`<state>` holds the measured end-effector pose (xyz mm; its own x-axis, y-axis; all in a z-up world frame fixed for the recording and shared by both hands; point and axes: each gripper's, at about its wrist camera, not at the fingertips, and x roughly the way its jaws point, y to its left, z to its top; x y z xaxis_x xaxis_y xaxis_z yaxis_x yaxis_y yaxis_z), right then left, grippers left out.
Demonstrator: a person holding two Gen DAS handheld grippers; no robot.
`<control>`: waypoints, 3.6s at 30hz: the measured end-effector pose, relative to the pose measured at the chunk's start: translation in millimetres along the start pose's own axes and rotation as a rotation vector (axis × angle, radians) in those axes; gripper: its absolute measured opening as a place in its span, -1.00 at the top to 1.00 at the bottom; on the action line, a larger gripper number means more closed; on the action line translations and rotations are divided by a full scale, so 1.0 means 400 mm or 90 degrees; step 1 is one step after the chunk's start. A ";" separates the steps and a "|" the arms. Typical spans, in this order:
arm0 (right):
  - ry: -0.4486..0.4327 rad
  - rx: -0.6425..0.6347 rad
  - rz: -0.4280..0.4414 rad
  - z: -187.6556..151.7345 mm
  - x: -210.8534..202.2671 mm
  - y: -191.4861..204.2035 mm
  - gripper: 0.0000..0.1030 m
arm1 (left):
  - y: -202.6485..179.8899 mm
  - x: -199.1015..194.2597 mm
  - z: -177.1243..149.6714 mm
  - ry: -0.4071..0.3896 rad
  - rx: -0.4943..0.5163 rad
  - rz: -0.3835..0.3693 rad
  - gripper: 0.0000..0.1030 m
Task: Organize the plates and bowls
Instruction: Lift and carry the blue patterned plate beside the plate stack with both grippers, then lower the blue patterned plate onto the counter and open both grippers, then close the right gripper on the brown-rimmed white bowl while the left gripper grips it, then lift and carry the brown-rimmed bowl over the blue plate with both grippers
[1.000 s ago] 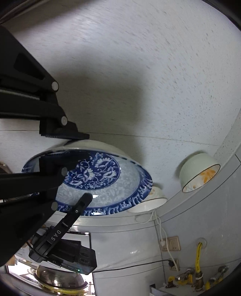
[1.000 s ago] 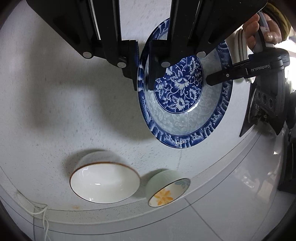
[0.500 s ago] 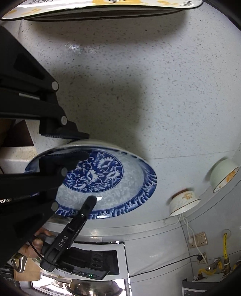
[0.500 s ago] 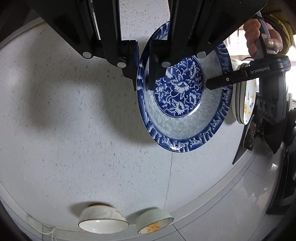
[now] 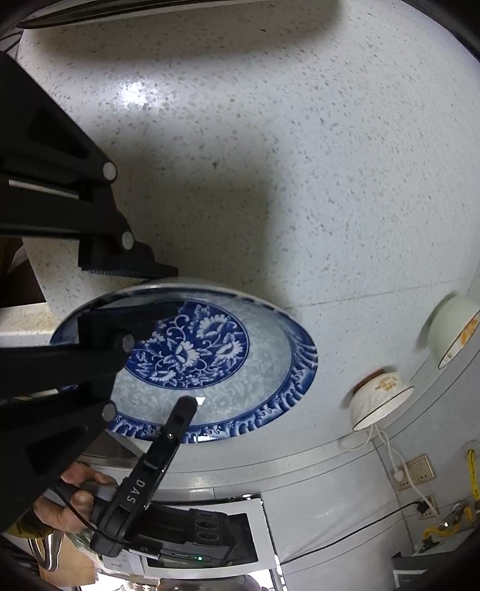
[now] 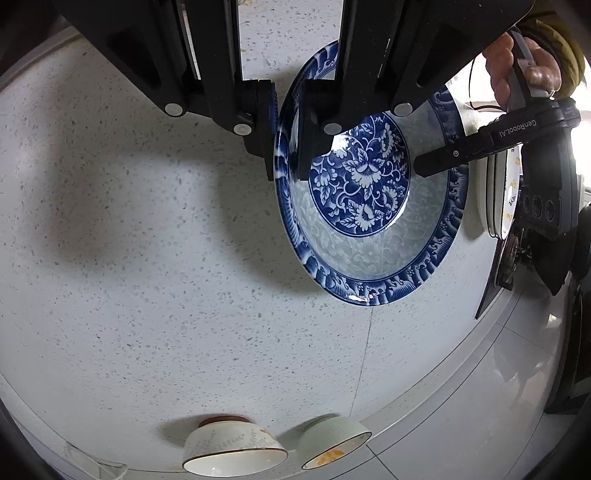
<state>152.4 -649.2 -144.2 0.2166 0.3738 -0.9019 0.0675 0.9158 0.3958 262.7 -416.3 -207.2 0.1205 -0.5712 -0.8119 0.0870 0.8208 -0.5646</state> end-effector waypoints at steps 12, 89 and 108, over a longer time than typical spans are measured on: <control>-0.044 0.010 -0.021 0.025 -0.060 -0.025 0.45 | -0.003 -0.049 0.023 -0.046 0.007 0.034 0.46; -0.138 -0.042 -0.067 0.230 -0.341 0.070 0.79 | -0.340 -0.169 0.228 -0.072 0.019 -0.070 0.68; 0.021 -0.033 -0.022 0.001 -0.102 0.071 0.79 | -0.117 -0.078 -0.018 -0.001 -0.026 0.017 0.66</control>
<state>145.8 -638.5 -96.0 0.1829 0.3458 -0.9203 0.0235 0.9343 0.3557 247.6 -436.9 -156.8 0.1238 -0.5495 -0.8263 0.0436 0.8349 -0.5487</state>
